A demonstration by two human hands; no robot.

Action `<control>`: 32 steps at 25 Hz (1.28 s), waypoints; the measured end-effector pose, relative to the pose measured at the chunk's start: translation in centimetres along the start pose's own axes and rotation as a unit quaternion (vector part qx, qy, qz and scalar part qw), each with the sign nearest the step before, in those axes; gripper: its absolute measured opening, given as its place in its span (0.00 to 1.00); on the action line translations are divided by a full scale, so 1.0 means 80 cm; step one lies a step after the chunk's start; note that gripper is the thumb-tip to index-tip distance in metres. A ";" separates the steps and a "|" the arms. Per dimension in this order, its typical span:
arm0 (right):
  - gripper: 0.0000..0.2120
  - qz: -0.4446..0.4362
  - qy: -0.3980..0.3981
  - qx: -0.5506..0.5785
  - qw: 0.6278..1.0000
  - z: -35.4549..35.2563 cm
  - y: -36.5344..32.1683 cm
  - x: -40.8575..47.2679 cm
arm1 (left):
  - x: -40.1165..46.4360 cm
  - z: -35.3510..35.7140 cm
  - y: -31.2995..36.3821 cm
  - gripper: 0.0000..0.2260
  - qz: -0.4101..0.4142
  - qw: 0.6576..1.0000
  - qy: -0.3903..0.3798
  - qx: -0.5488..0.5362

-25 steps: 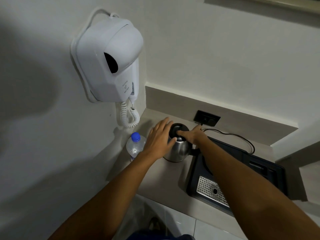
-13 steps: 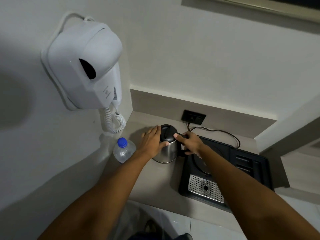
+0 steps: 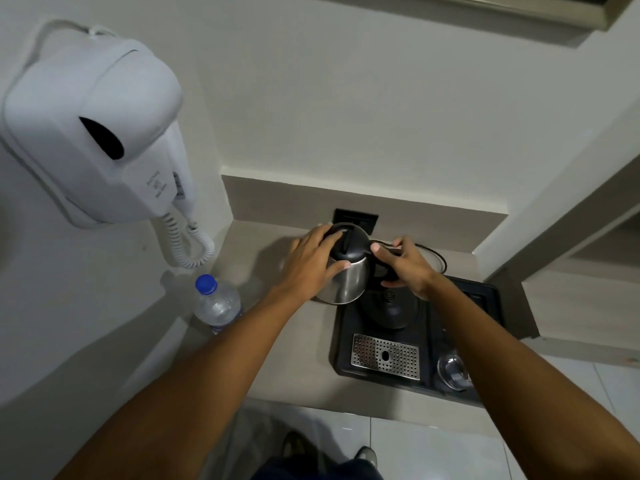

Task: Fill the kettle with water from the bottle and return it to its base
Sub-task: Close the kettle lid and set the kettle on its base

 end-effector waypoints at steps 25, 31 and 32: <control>0.25 0.035 -0.031 -0.038 0.998 -0.165 0.061 -0.014 | 0.037 0.060 0.147 0.34 -0.008 0.997 -0.061 -0.055; 0.02 0.026 -0.034 0.113 0.993 -0.172 0.088 -0.009 | 0.030 0.064 0.160 0.35 -0.023 0.998 -0.054 -0.020; 0.04 0.024 -0.032 0.134 0.990 -0.174 0.094 -0.010 | 0.029 0.064 0.162 0.35 -0.030 0.998 -0.056 -0.021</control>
Point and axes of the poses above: each hand's wrist, its own x-axis towards the middle knuckle, its own z-axis out of the palm, y = z × x, the point moved 1 cm from there along x, towards the middle knuckle, and after that the axes turned 8 degrees about z, right-handed, at the moved point
